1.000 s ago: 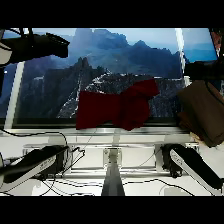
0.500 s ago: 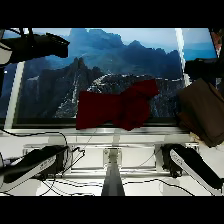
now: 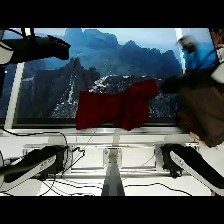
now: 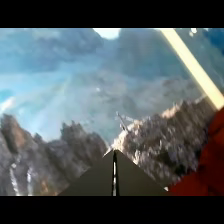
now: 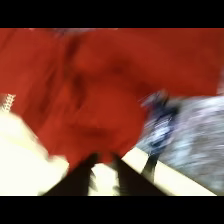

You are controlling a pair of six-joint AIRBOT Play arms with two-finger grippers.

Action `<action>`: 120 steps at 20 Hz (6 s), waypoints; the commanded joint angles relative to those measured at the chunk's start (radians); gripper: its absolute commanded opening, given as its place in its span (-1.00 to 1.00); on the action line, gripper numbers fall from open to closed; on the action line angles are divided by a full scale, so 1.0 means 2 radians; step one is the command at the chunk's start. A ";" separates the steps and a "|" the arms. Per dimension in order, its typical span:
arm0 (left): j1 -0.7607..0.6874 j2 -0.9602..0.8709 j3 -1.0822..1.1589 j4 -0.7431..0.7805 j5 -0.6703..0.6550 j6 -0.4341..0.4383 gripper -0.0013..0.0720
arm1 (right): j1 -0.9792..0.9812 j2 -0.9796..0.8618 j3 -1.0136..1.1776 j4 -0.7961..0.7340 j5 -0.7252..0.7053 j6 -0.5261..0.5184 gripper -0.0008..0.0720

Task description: Fold the clothes and pants, and hang the long-sleeved shirts on hangers.

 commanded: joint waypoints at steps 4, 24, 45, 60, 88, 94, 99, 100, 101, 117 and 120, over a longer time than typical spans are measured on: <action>0.003 0.032 0.000 0.001 -0.036 0.000 -0.93 | 0.172 -0.002 -0.156 -0.075 -0.114 -0.143 0.49; 0.010 0.154 0.000 0.119 -0.202 -0.002 -0.94 | 0.233 -0.091 -0.167 -0.134 -0.218 -0.149 0.48; 0.010 0.142 -0.001 0.118 -0.202 -0.021 -0.94 | 0.233 -0.092 -0.172 -0.183 -0.260 0.034 0.26; 0.048 0.117 -0.103 0.120 -0.076 -0.134 -0.94 | 0.226 -0.092 -0.062 -0.215 -0.255 0.142 -0.94; -0.058 0.124 -0.543 -0.255 0.109 -0.016 0.18 | -0.128 -0.027 -0.059 -0.083 -0.133 0.137 -0.94; -0.074 0.015 -0.542 -0.300 0.093 -0.012 0.19 | -0.128 -0.027 -0.059 -0.083 -0.133 0.137 -0.94; -0.088 -0.023 -0.542 -0.422 0.096 0.087 -0.36 | -0.128 -0.027 -0.058 -0.083 -0.133 0.137 -0.94; -0.089 -0.023 -0.541 -0.438 0.093 0.109 -0.82 | -0.128 -0.027 -0.058 -0.083 -0.133 0.137 -0.94; -0.089 -0.023 -0.540 -0.451 0.081 0.127 -0.93 | -0.128 -0.027 -0.058 -0.082 -0.133 0.137 -0.94; 0.265 0.185 -0.118 -0.446 0.042 0.176 -0.94 | -0.128 0.050 0.227 -0.125 -0.147 0.137 -0.94; 0.327 0.249 -0.115 -0.445 0.112 0.177 -0.94 | -0.128 0.069 0.264 -0.125 -0.150 0.129 -0.94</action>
